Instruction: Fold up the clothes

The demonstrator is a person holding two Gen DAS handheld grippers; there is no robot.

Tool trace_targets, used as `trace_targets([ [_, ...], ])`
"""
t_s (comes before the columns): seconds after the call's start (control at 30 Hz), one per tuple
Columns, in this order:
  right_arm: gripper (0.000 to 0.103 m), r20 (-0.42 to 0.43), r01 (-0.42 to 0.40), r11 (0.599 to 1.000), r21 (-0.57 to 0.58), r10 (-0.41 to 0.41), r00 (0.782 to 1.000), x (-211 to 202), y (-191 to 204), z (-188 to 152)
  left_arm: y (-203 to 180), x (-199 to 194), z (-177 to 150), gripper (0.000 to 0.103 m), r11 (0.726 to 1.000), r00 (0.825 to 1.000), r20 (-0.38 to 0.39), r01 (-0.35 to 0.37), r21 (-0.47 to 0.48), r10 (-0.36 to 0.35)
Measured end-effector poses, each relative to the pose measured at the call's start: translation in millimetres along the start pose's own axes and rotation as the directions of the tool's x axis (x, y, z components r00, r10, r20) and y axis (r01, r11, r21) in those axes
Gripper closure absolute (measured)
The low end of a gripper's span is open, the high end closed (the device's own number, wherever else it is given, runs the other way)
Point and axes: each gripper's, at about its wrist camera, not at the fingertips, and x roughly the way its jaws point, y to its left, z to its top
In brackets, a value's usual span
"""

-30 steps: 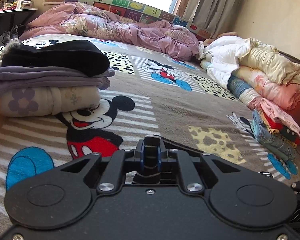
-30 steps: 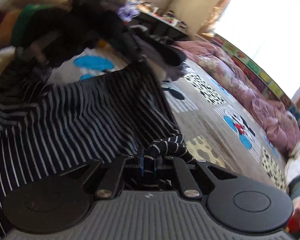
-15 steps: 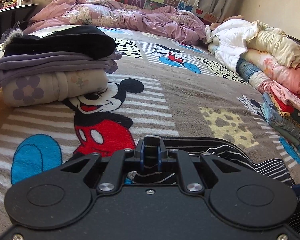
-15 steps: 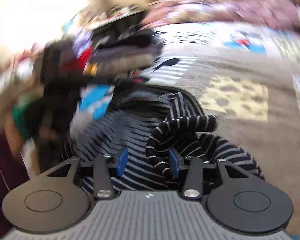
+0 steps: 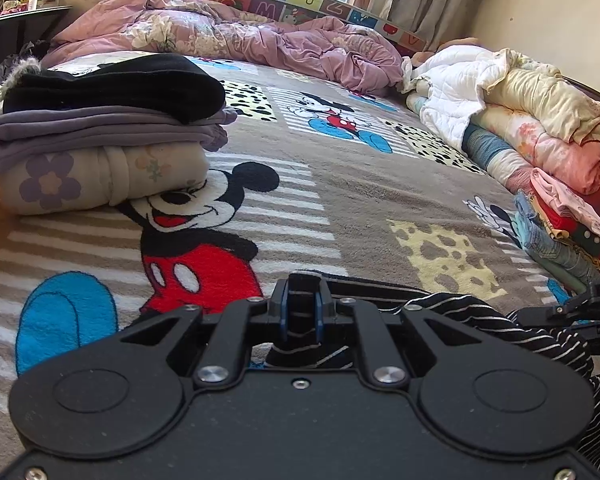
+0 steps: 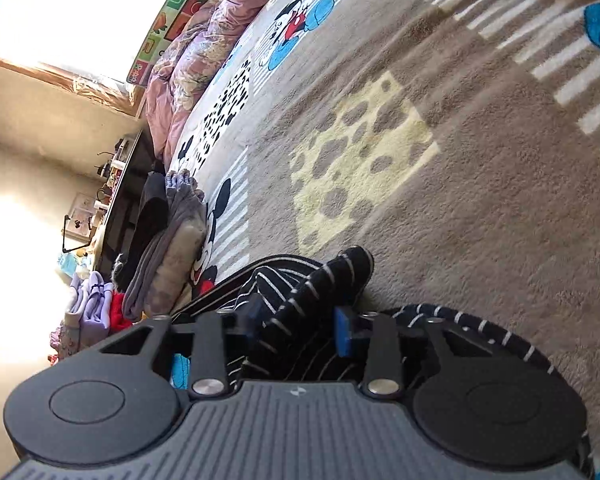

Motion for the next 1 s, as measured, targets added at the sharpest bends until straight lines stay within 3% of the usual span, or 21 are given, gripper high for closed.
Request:
trace_targets([
  [0.07,0.092,0.013,0.020,0.999,-0.038,-0.019,1.000,3.0,0.9,3.8,1.1,-0.4,1.0,0.093,1.000,1.000,0.010,-0.008,-0.008,0.008],
  [0.23,0.092,0.086,0.027,0.977,-0.209,-0.009,0.996,-10.0,21.9,13.9,1.2,-6.0,9.8,0.093,1.000,0.996,0.086,0.009,-0.018,-0.008],
  [0.4,0.093,0.203,0.068,0.908,-0.414,0.019,0.979,-29.7,48.3,33.2,-1.4,-1.8,20.5,0.093,1.000,0.992,0.128,0.024,-0.006,-0.023],
  [0.53,0.093,0.241,0.106,0.856,-0.505,0.022,0.970,-31.0,57.0,51.7,-7.5,9.1,27.3,0.093,0.999,0.991,0.132,0.017,0.030,-0.021],
  [0.67,0.093,0.251,0.118,0.847,-0.519,0.020,0.968,-26.2,53.2,64.7,-9.3,17.0,39.4,0.093,0.997,0.986,0.164,0.018,0.069,-0.029],
  [0.77,0.093,0.275,0.136,0.860,-0.491,0.005,0.961,-23.0,42.6,74.2,-9.3,24.5,48.4,0.093,0.996,0.983,0.183,0.018,0.085,-0.034],
  [1.0,0.093,0.281,0.204,0.890,-0.408,-0.090,0.955,-3.8,3.2,85.0,-16.5,63.9,43.8,0.093,0.987,0.995,0.096,-0.025,0.156,0.010],
])
